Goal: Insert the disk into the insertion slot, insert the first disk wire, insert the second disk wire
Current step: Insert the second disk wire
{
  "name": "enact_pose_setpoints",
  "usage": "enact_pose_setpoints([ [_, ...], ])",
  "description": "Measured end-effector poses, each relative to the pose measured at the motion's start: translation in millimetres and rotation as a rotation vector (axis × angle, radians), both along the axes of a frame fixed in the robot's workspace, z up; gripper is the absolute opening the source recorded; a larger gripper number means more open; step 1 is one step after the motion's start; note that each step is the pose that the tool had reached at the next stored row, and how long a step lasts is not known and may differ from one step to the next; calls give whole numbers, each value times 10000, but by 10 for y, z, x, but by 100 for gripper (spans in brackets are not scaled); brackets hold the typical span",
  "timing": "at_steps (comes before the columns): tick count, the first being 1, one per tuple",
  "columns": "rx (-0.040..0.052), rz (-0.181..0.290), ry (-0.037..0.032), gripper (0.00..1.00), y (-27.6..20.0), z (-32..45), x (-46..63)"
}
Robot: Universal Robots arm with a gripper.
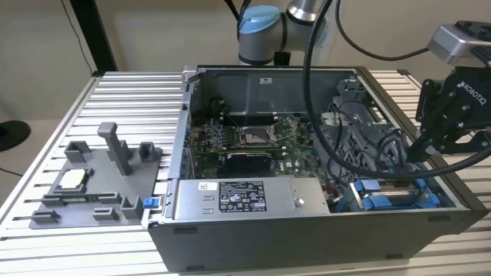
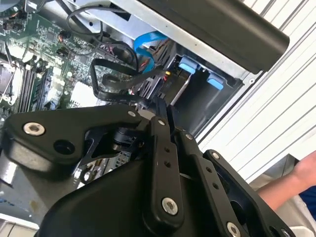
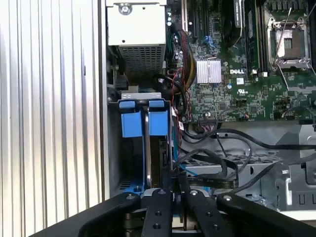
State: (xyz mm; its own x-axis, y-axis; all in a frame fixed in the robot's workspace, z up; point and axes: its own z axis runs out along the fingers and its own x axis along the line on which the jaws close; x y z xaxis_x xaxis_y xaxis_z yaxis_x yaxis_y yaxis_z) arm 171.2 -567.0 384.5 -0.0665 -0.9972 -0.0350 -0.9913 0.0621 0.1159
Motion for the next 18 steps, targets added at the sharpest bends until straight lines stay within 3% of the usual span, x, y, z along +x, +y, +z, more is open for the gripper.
enact_pose_setpoints([
  [18,4,-1,-3,0,-1,30,-258],
])
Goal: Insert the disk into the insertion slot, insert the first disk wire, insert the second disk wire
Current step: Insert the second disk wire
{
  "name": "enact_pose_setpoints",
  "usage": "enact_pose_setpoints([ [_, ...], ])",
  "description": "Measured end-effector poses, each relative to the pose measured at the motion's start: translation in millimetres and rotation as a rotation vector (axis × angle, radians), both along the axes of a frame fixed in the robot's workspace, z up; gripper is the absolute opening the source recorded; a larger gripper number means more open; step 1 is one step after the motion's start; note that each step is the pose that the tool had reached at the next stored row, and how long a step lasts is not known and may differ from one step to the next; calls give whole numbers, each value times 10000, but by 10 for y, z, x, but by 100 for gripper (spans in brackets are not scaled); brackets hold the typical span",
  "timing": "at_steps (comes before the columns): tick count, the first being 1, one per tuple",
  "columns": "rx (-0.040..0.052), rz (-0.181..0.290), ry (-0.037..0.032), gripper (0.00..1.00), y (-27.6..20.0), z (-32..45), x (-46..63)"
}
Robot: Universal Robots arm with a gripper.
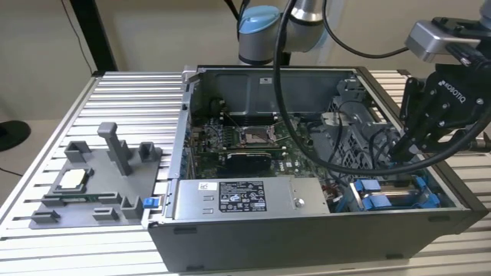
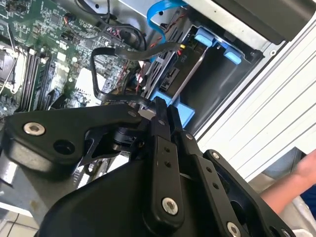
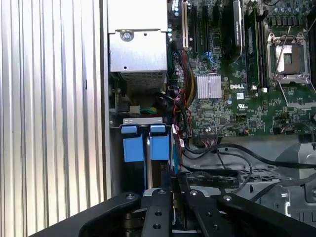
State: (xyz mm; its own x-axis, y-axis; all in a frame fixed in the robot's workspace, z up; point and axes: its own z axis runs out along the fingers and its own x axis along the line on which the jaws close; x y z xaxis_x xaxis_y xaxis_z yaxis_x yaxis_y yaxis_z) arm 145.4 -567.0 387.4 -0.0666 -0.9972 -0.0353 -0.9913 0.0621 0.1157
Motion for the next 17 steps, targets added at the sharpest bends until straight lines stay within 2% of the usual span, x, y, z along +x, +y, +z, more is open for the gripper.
enact_pose_setpoints([
  [5,-2,1,-9,0,1,1,-3],
  [11,-2,1,-71,0,1,1,-14],
  [17,-2,1,-72,0,1,1,-16],
])
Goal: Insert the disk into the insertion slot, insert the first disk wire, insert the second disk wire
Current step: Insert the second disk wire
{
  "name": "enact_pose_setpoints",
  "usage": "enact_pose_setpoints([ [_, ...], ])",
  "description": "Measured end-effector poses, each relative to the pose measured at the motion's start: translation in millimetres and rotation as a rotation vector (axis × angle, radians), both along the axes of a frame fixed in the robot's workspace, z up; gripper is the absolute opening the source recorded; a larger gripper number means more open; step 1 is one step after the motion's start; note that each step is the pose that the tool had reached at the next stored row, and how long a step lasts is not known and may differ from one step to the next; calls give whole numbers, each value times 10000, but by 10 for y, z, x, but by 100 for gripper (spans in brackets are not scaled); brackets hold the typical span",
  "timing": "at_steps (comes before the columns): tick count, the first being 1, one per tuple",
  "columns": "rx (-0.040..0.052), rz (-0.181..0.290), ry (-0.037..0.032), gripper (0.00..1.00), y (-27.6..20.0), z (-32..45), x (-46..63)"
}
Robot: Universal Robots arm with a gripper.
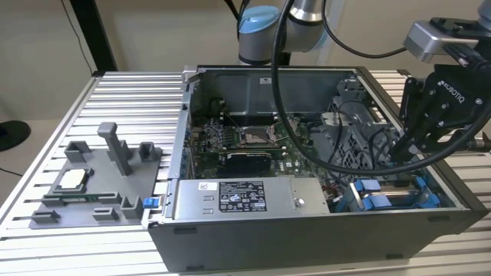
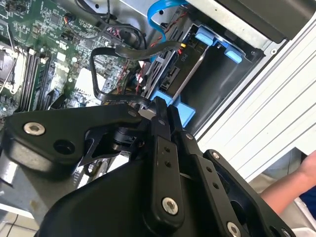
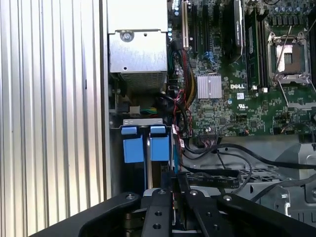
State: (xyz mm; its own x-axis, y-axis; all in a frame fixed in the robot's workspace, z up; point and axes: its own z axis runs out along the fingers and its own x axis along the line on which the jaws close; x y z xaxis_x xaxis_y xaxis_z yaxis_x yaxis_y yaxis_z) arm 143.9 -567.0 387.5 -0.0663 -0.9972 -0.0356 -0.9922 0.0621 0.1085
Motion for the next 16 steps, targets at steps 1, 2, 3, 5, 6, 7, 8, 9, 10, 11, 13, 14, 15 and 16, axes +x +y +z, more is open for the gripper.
enact_pose_setpoints([
  [1,1,0,0,0,0,0,0],
  [2,1,0,0,0,0,0,0],
  [3,1,0,0,0,0,0,0],
  [5,0,0,0,0,0,0,0],
  [6,1,0,-5,0,0,0,-2],
  [7,0,-2,-18,0,0,0,-5],
  [8,1,-2,-42,0,-1,-1,-8],
  [9,2,0,-77,0,-2,-3,-13],
  [10,1,0,-137,0,-3,-6,-22],
  [11,-2,0,-218,0,-3,-11,-32],
  [13,1,0,-425,0,-4,-28,-60],
  [14,0,0,-516,0,-4,-34,-75],
  [15,0,0,-602,0,-4,-43,-91],
  [16,0,0,-689,0,-4,-53,-104],
])
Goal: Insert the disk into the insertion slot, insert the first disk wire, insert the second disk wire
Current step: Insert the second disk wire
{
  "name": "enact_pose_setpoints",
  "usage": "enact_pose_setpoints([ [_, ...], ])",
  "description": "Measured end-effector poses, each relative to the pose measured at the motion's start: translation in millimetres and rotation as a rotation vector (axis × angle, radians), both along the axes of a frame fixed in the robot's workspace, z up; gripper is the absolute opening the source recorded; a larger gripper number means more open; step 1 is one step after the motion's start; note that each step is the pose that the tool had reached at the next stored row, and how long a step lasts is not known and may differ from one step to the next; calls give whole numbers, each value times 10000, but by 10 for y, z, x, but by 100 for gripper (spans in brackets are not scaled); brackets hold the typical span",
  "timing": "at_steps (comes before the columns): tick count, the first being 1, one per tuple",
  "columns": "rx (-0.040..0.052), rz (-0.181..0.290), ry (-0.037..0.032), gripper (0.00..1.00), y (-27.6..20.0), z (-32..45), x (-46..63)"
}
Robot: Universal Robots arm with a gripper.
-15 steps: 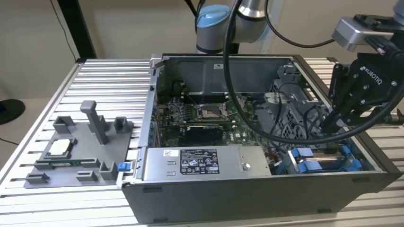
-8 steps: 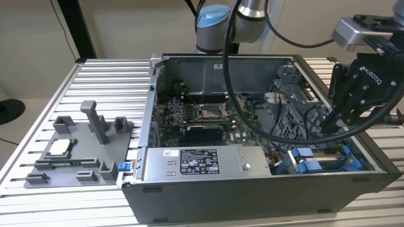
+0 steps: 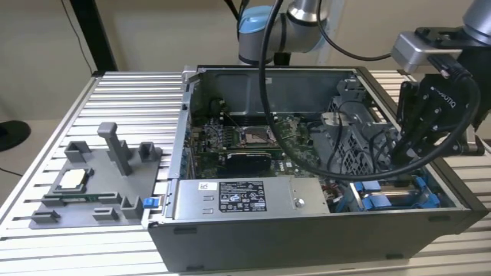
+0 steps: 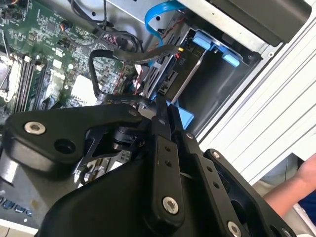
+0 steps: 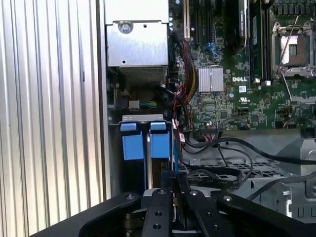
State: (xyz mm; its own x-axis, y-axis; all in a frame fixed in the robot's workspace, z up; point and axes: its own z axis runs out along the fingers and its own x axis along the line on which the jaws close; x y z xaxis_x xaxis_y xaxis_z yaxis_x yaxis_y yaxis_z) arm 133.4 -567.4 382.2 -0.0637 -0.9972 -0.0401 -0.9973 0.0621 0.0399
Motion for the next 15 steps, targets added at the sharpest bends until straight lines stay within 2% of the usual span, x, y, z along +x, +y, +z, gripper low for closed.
enact_pose_setpoints([
  [5,-6,0,-430,0,0,-46,-35],
  [8,-13,0,-619,0,0,-76,-40],
  [12,-12,1,-750,0,0,-121,-40],
  [15,-15,1,-785,0,0,-134,-40],
])
